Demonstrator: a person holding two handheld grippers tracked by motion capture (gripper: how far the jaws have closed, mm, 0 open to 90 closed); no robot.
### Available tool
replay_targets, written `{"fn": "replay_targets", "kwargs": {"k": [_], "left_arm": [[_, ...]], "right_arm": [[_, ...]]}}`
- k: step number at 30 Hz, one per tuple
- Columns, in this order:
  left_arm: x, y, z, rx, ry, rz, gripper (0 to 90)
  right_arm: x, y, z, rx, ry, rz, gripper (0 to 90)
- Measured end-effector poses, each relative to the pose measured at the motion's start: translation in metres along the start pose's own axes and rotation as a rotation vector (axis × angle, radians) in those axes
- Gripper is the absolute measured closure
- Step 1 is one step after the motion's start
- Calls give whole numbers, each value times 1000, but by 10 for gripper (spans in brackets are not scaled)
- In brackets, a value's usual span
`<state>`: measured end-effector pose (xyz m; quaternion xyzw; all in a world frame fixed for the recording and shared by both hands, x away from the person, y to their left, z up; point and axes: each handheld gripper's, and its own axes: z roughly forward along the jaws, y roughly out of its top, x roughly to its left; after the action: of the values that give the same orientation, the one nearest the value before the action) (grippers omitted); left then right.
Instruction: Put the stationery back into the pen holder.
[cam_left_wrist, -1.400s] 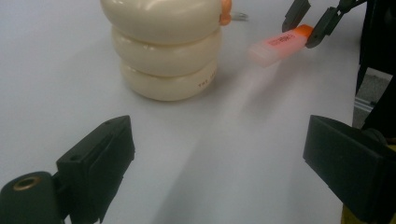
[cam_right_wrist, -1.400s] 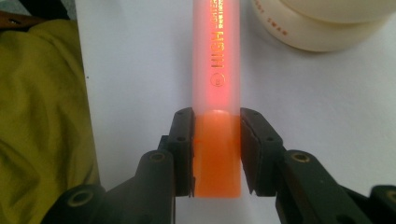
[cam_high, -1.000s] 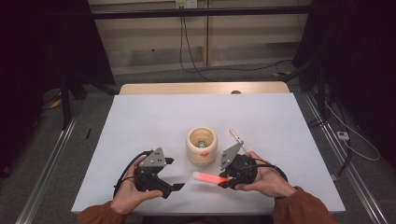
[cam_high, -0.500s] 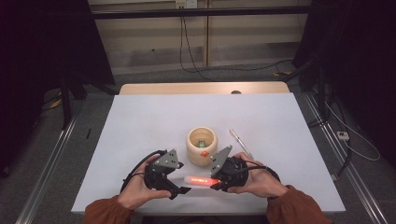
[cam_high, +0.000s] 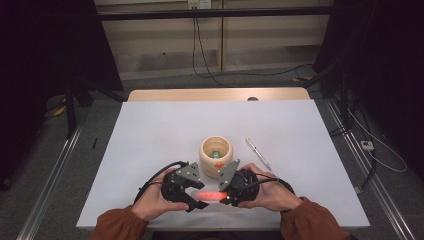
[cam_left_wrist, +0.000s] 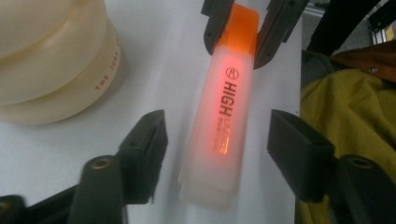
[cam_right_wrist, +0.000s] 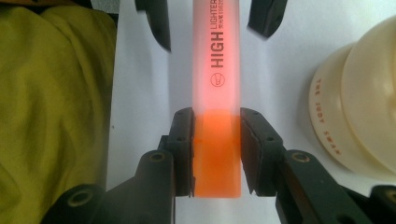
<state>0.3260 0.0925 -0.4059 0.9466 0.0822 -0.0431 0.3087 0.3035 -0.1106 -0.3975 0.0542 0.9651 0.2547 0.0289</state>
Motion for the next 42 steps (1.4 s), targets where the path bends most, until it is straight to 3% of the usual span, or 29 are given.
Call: {"fn": "replay_targets", "kwargs": {"k": [1,2,3,6,7,8,9,12,21,23,24,26,27,29,30,33,34,35,37,40,41,42], "left_arm": [[2,0,2,-22,-47,1,410],[0,2,2,-11,-23,6,432],[0,2,4,-21,-40,13,443],[-1,3,7,-14,-33,25,498],[-1,5,4,21,-3,34,514],[1,4,6,-6,-36,34,531],[1,5,7,0,-45,43,550],[0,6,8,2,-27,60,609],[0,8,10,-4,-35,70,615],[-1,9,11,-9,-43,69,618],[1,9,11,-15,-78,73,618],[-1,9,13,-20,-67,70,629],[0,9,13,-13,-84,69,630],[-2,8,14,-14,-57,80,640],[-3,9,12,19,-38,88,643],[-1,8,13,-15,-75,80,652],[-2,8,13,-22,-66,72,656],[-2,9,10,13,-40,78,659],[-2,8,11,-18,-60,69,661],[-2,7,10,-12,-54,66,663],[-2,8,9,17,-29,72,664],[0,6,11,-25,-84,55,664]], "right_arm": [[0,0,0,-5,4,-7,679],[0,1,0,-2,5,-14,679],[0,1,0,-2,1,-13,679],[0,2,1,-4,6,-25,679],[0,2,2,-9,4,-20,679],[-1,2,2,-7,5,-23,679],[-1,2,2,-8,4,-16,679],[-1,3,2,-19,13,-20,679],[-3,4,4,-23,21,-30,679],[-2,4,4,-28,22,-28,679],[-2,4,4,-32,23,-26,678],[-2,4,5,-32,26,-43,679],[-2,4,5,-29,25,-42,679],[-1,4,6,-28,28,-48,679],[-1,4,6,-31,28,-48,678],[-2,4,6,-35,29,-53,676],[-2,4,6,-39,26,-50,671],[-3,3,5,-45,19,-48,668],[-3,3,4,-49,30,-40,661],[-5,2,4,-64,42,-22,650],[-6,2,3,-66,43,-11,639],[-7,1,3,-75,47,-5,637]]}}
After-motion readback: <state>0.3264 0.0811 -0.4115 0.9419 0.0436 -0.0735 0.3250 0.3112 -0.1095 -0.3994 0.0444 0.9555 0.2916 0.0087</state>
